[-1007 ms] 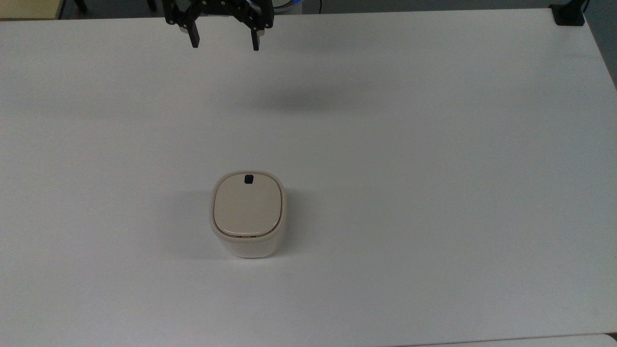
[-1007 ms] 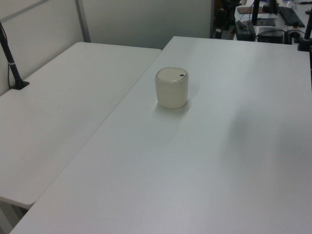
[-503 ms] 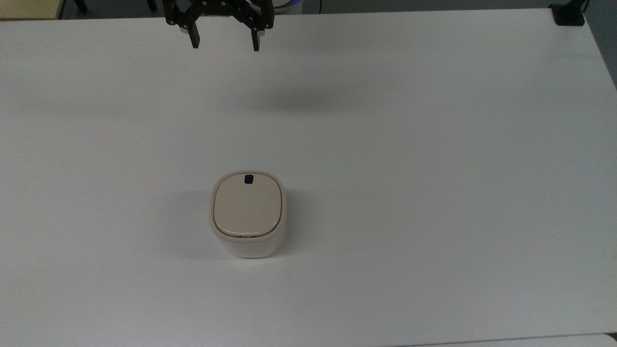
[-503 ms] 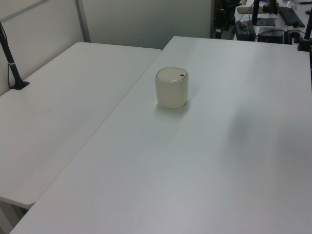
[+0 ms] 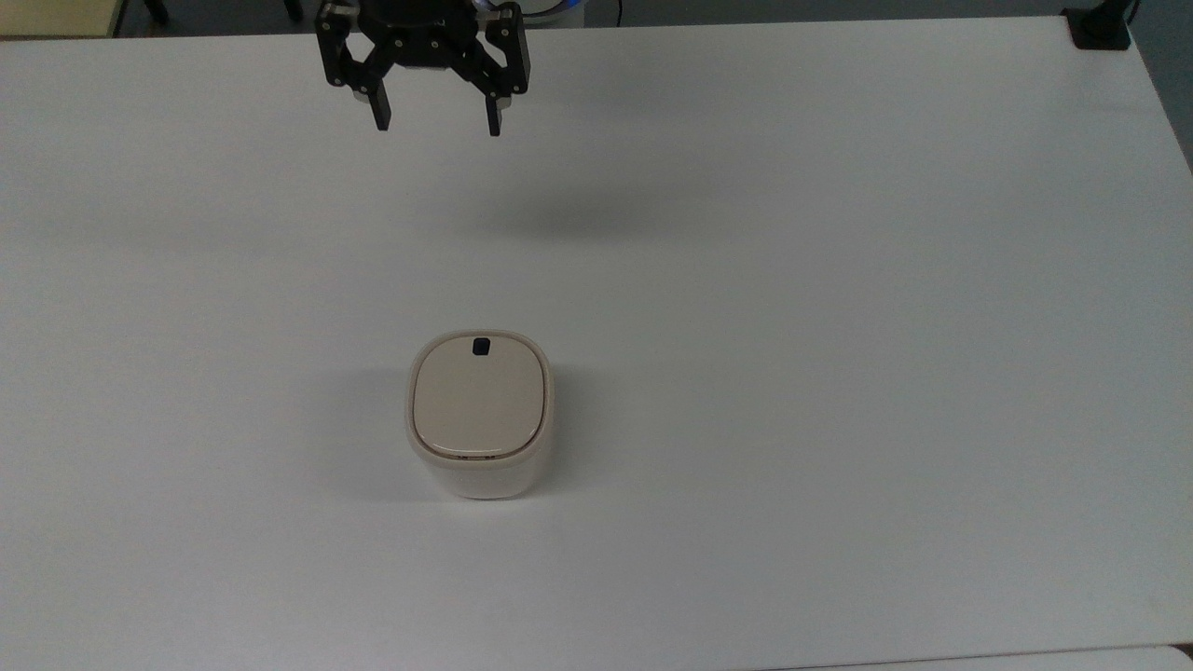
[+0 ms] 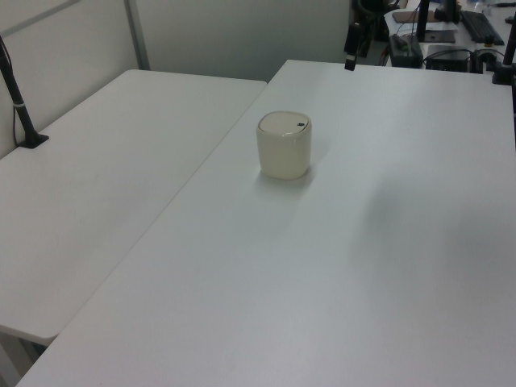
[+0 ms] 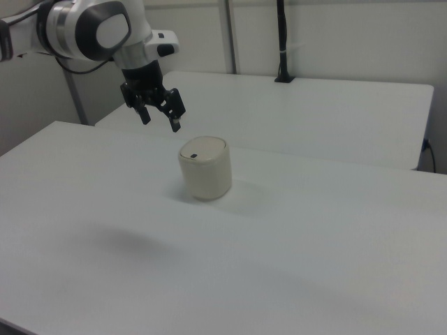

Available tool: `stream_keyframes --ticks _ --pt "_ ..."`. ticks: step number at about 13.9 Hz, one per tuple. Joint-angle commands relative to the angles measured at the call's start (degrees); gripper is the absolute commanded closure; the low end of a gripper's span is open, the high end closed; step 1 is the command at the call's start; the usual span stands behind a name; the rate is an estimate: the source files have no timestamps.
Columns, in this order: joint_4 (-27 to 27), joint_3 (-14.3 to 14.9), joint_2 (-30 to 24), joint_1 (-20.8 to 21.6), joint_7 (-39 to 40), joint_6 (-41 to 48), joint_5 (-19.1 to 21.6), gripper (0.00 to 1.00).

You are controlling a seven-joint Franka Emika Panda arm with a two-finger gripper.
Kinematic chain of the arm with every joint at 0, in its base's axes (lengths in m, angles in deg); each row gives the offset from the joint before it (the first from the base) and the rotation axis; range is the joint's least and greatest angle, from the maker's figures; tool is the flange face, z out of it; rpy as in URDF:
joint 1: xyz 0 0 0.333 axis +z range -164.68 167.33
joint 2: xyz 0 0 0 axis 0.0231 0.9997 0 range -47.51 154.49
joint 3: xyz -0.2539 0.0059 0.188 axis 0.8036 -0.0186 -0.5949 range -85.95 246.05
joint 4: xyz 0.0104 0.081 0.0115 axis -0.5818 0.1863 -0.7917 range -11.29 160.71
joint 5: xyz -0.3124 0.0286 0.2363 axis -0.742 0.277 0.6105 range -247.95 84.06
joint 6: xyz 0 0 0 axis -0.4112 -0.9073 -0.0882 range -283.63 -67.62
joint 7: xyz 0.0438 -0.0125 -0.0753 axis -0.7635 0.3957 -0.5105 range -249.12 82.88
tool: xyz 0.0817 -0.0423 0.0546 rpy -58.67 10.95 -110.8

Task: Open the trash bin
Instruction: 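Lower the gripper toward the dark slot on the bin lid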

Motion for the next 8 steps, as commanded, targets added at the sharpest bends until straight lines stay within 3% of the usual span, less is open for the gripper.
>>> stream_keyframes --ticks 1,2,5,6,8 --pt "0.09 0.00 0.78 0.57 -6.72 -4.42 0.30 0.22" --pt "0.09 0.00 1.04 0.57 -9.97 -5.74 0.39 0.33" --pt "-0.17 0.00 3.76 1.01 -23.75 -12.76 1.44 0.87" --pt "-0.17 0.00 4.38 1.18 -29.11 -15.57 1.54 0.98" --pt "0.00 0.00 5.08 1.27 -36.25 -19.36 1.45 1.00"
